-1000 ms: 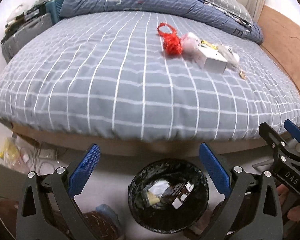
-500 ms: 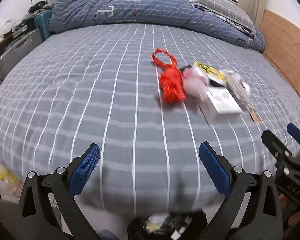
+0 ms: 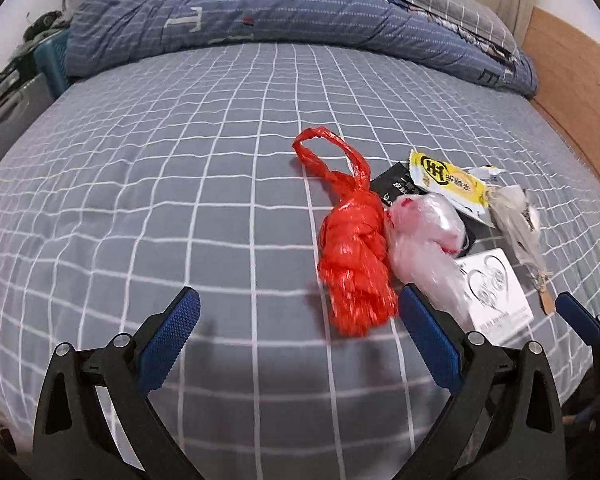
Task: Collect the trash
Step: 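Grasp the red plastic bag with the left tool while the right tool grasps the white earphone box, then lift the red bag and earphone box off the bed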
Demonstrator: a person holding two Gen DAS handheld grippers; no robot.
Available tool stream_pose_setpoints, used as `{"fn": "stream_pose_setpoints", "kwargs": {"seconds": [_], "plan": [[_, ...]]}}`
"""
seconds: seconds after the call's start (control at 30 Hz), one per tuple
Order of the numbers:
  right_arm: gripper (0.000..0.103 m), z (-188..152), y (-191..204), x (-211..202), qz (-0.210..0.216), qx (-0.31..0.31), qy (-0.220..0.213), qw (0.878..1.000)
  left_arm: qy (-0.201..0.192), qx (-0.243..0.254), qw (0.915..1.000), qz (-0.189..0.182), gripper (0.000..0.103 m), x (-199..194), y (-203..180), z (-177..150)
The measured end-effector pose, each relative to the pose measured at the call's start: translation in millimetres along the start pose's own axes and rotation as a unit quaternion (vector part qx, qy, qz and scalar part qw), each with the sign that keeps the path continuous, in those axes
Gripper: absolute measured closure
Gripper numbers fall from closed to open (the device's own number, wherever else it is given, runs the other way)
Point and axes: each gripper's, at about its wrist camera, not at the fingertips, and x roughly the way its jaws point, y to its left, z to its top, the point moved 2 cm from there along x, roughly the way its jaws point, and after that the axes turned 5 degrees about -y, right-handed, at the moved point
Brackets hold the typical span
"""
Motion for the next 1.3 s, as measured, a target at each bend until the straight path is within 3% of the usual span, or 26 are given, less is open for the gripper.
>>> {"fn": "stream_pose_setpoints", "kwargs": {"seconds": [0.43, 0.6, 0.77, 0.83, 1.03, 1.3], "plan": [[0.007, 5.5, -7.8, 16.5, 0.012, 0.044, 0.018, 0.999, 0.022, -0.005, 0.9997, -0.005, 0.007, 35.3, -5.6, 2.6], [0.008, 3.8, -8.7, 21.2, 0.007, 0.041, 0.025, 0.999, 0.025, 0.008, 0.9996, -0.01, 0.023, 39.3, -9.5, 0.5], [0.025, 1.7, -9.3, 27.3, 0.011, 0.043, 0.039, 0.998, 0.025, 0.011, 0.999, -0.035, 0.058, 39.6, -10.4, -2.2], [0.036, 0.5, -6.6, 28.4, 0.019, 0.037, 0.043, 0.998, 0.028, 0.016, 0.9985, -0.045, 0.068, 40.8, -12.3, -4.6], [0.036, 0.0, -5.2, 24.5, 0.019, 0.029, 0.039, 0.999, 0.022, 0.03, 0.9984, -0.043, 0.075, 36.0, -17.7, -5.9], [0.036, 8.2, -15.5, 10.3, 0.014, 0.047, 0.021, 0.999, -0.002, 0.013, 0.9998, -0.017, 0.075, 13.7, -1.5, -3.8]]}}
